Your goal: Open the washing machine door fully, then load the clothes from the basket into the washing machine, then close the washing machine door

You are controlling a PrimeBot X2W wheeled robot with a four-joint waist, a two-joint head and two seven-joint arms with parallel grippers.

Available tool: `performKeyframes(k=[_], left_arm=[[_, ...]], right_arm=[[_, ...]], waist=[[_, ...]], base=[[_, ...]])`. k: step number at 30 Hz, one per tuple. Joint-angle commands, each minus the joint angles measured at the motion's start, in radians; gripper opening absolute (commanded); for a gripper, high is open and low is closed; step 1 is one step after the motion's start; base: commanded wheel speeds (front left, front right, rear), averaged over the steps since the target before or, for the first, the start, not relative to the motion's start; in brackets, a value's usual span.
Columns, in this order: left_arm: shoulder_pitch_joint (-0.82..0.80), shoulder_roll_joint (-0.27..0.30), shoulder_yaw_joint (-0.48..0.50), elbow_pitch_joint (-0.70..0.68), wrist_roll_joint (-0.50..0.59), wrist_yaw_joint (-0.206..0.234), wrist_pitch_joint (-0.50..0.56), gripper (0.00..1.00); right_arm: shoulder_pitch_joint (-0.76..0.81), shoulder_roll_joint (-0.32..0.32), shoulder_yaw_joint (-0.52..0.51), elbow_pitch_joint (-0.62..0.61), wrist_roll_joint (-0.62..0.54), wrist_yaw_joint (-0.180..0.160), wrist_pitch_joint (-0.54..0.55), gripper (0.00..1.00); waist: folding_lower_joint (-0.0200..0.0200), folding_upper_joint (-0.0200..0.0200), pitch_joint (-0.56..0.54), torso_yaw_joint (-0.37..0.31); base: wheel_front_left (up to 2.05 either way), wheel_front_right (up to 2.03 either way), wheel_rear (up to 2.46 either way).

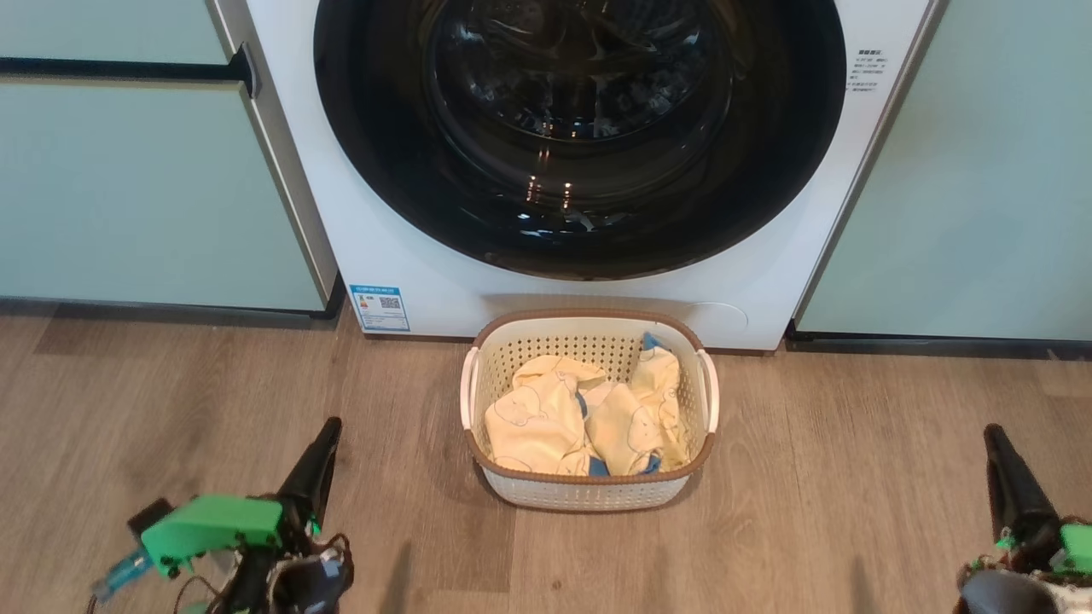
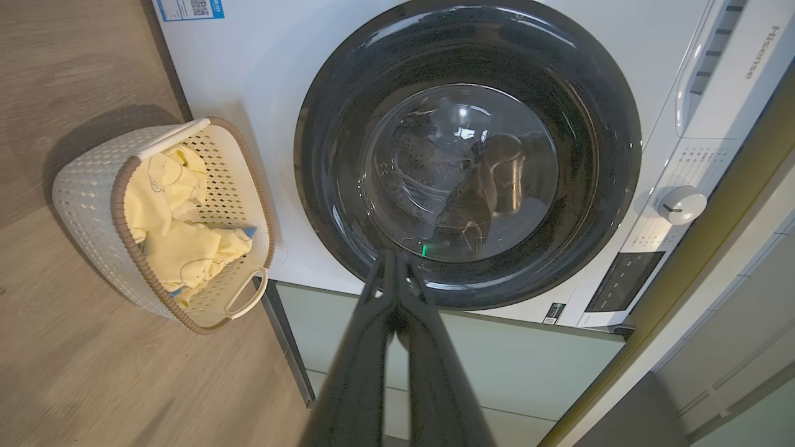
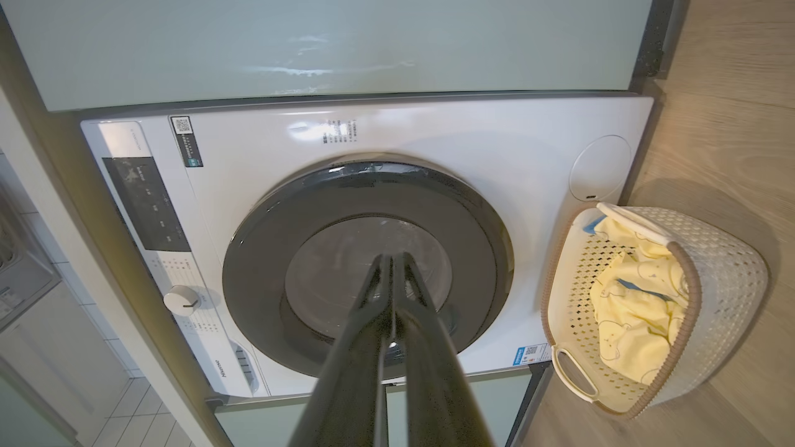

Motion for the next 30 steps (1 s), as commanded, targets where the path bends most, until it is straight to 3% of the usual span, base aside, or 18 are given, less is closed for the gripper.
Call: performKeyframes(k=[1, 5, 30], left_arm=[[0.0, 0.0, 0.0, 0.0, 0.0, 0.0, 0.0, 1.0], [0.029, -0.006, -0.001, 0.051, 0.0, 0.003, 0.0, 1.0], [-0.009, 0.004, -0.039, 0.01, 0.026, 0.001, -0.055, 1.0]], right_arm=[[0.0, 0.0, 0.0, 0.0, 0.0, 0.0, 0.0, 1.0], [0.032, 0.015, 0.005, 0.052, 0.0, 0.0, 0.0, 1.0], [0.004, -0.002, -0.004, 0.022, -0.017, 0.0, -0.021, 1.0]], waist=[[0.0, 0.0, 0.0, 0.0], [0.0, 0.0, 0.0, 0.0], [0.0, 0.0, 0.001, -0.001]], base=[[0.0, 0.0, 0.0], [0.0, 0.0, 0.0], [0.0, 0.0, 0.0]])
